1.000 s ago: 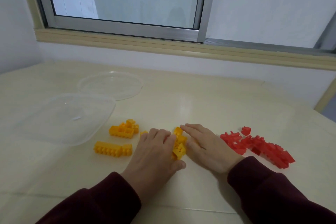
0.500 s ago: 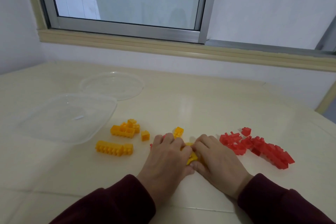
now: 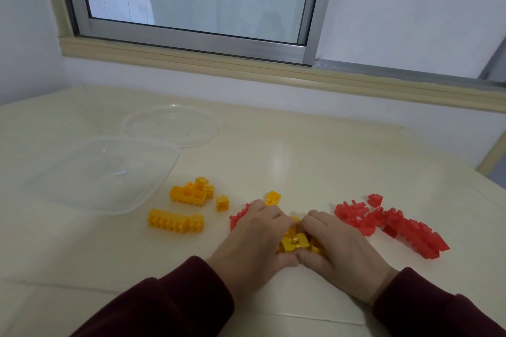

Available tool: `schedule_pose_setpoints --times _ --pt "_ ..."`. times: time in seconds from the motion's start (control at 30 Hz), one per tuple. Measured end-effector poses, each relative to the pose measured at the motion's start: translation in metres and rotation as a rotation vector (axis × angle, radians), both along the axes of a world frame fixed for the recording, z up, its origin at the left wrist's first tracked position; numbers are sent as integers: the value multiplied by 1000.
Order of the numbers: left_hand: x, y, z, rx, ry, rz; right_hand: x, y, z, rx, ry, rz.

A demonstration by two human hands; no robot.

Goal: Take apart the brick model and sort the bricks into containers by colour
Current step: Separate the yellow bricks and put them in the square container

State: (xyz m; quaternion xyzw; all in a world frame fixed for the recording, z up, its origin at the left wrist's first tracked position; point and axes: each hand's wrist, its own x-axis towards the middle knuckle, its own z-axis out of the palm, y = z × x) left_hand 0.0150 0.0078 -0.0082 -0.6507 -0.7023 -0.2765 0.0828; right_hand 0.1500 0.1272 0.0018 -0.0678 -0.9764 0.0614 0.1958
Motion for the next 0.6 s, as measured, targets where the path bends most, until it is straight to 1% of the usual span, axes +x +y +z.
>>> schedule_pose_setpoints --times 0.07,0.17,0.23,0.33,0.4,0.47,0.6 --pt "0 -2 5 56 -28 -26 0 1 2 -50 36 4" --pt "-9 -6 19 131 -48 -7 -4 5 15 -206 106 -42" --pt "-23 -11 29 175 -66 61 -19 8 28 -292 159 -75" --pt "-54 -22 39 217 -98 215 -58 6 44 -337 204 -83" --pt "-74 -31 39 193 -127 324 -91 -1 49 -354 162 -82" --pt "-87 -39 33 156 -149 390 -124 -7 47 -367 92 -73" --pt "-93 -46 17 75 -153 373 -173 -16 33 -357 -76 -111"
